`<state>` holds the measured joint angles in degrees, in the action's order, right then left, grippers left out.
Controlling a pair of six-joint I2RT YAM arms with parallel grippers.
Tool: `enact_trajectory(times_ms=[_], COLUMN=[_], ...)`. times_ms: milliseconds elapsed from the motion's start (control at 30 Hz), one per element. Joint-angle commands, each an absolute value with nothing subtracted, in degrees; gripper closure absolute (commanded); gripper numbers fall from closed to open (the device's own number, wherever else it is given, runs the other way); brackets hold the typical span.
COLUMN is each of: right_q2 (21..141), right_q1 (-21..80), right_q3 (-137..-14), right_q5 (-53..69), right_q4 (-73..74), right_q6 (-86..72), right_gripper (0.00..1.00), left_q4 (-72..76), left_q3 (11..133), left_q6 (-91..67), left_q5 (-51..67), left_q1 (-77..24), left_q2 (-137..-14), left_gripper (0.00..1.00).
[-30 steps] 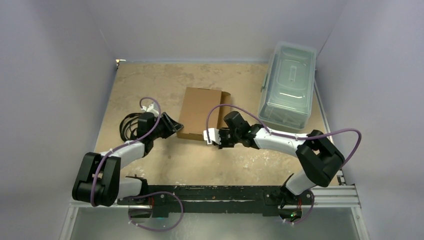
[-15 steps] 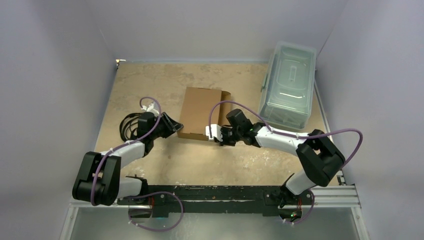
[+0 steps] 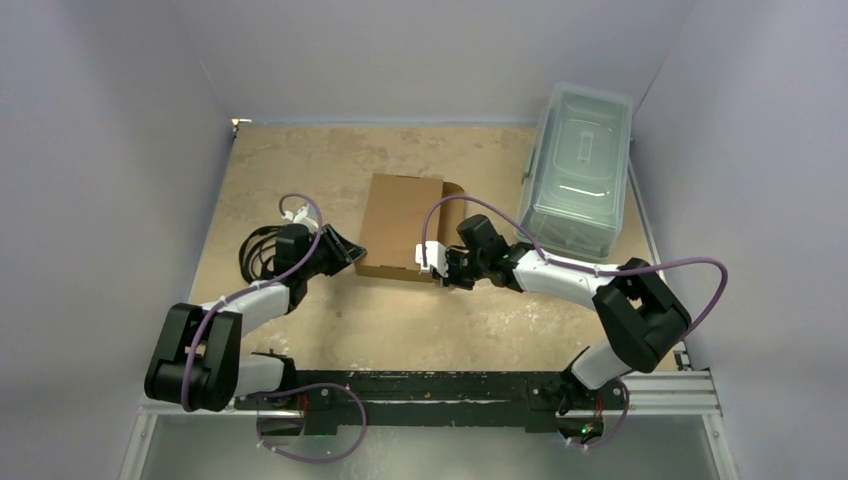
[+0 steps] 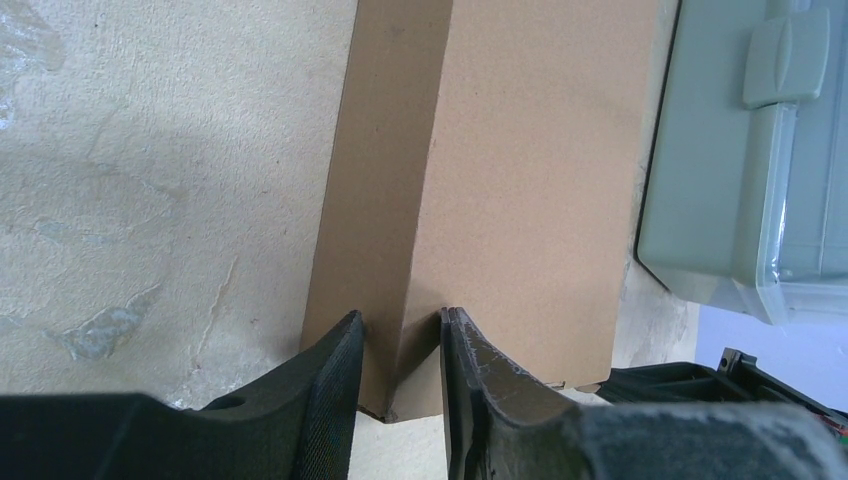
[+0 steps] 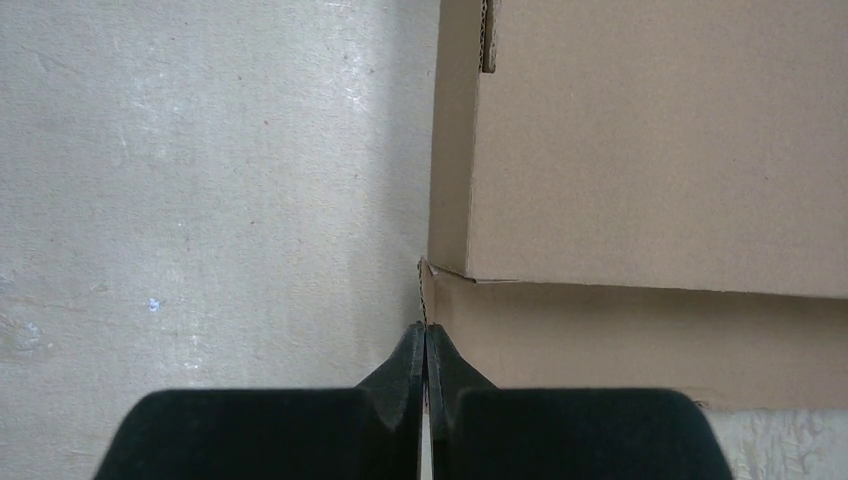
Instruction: Fold the paper box
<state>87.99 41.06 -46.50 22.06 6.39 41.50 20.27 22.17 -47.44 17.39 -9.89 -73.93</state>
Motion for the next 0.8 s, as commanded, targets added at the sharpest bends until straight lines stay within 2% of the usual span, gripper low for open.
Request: enact_trajectory(times_ms=[0, 767], right_q2=[87.57, 91.29], right_q1=[40.51, 39.73], right_q3=[-47.20, -50.09], right_q5=[20.64, 19.51], right_q4=[6.29, 8.69], right_q6=[39.64, 35.32], right_gripper=[1.00, 1.00], left_q4=[17.31, 17.58], left_q3=[22.42, 22.71], left_q6=[-46.50, -46.62], left_q5=[14.94, 15.65], left_q1=[-10.38, -10.38], left_q2=[-75.02, -75.53], left_gripper=[0.69, 0.69])
